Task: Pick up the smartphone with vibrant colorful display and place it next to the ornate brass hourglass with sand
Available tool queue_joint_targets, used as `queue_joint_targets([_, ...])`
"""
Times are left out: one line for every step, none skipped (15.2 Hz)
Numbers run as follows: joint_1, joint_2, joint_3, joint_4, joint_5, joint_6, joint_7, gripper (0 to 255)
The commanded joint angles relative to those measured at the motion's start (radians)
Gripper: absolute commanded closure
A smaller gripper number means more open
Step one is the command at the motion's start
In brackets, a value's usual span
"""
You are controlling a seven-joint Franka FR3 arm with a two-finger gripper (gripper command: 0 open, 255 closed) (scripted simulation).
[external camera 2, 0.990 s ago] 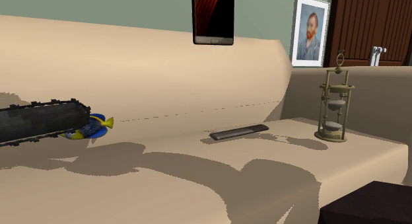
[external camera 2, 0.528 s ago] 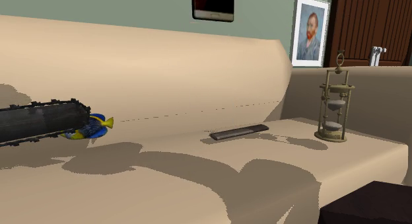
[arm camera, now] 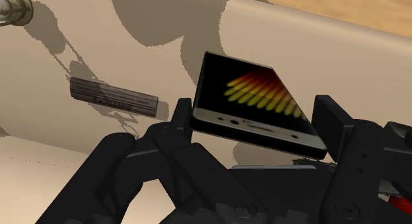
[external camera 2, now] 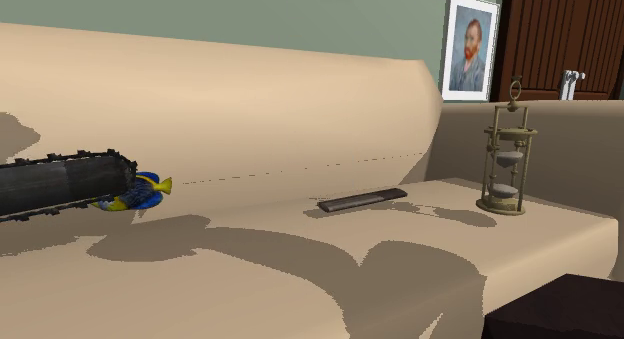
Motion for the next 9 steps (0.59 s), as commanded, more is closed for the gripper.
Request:
queue_joint_targets([0.005,0.026,0.005,0.063,-0.010,-0.039,0.006,255])
queue_joint_targets([0.007,0.034,0.007,0.081,-0.013,-0.050,0.008,255])
queue_joint_targets([-0.009,-0.014,-0.009,0.025,0.004,-0.038,-0.017,255])
queue_joint_targets([-0.024,-0.058,-0.023,-0.026,0.019,-0.029,-0.042,255])
queue_joint_targets([-0.037,-0.100,-0.039,-0.072,0.032,-0.021,-0.067,255])
queue_joint_targets([-0.047,-0.140,-0.056,-0.115,0.042,-0.016,-0.091,255])
queue_joint_targets([-0.055,-0.178,-0.073,-0.155,0.051,-0.012,-0.116,255])
queue_joint_targets([-0.062,-0.214,-0.090,-0.193,0.057,-0.010,-0.139,255])
queue_joint_targets([-0.068,-0.249,-0.108,-0.228,0.062,-0.009,-0.163,255])
